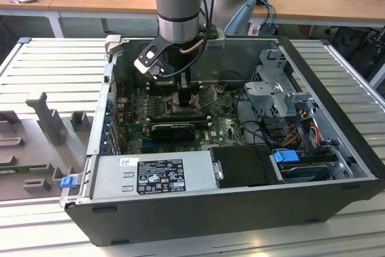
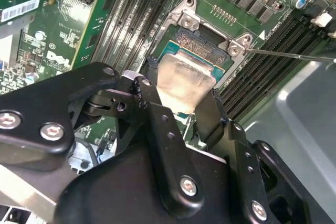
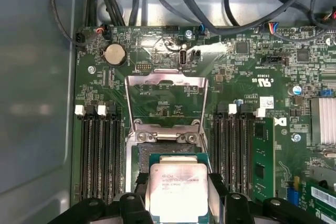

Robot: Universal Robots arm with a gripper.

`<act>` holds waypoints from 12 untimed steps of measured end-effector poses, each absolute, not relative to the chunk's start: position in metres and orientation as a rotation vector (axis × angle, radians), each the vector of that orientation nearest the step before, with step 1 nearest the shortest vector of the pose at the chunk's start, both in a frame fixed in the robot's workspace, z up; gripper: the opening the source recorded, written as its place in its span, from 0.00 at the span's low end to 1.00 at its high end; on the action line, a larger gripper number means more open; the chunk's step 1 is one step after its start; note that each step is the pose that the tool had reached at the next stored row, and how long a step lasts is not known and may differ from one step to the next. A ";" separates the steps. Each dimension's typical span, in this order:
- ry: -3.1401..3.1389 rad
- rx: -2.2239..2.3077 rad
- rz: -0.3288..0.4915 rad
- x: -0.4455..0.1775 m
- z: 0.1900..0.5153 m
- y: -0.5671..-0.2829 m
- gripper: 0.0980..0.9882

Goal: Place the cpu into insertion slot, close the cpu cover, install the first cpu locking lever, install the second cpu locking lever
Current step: 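Place the cpu into insertion slot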

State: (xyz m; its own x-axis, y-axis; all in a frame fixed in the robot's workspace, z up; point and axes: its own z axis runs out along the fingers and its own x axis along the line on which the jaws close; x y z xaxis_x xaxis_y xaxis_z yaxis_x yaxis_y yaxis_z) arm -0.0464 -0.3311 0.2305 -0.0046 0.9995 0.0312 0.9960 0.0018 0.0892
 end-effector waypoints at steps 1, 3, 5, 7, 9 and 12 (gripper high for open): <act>2.194 2.187 0.133 -0.046 0.228 -0.331 0.48; 2.196 2.189 0.137 -0.047 0.225 -0.330 0.48; 2.197 2.190 0.139 -0.047 0.222 -0.329 0.48; 2.196 2.190 0.139 -0.047 0.219 -0.328 0.48; 2.197 2.190 0.139 -0.047 0.216 -0.327 0.48; 2.197 2.190 0.140 -0.048 0.213 -0.327 0.48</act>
State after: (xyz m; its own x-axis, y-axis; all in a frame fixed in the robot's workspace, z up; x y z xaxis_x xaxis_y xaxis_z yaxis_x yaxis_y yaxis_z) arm -0.0477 -0.3271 0.2135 -0.0048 0.9993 0.0381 0.9960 0.0014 0.0892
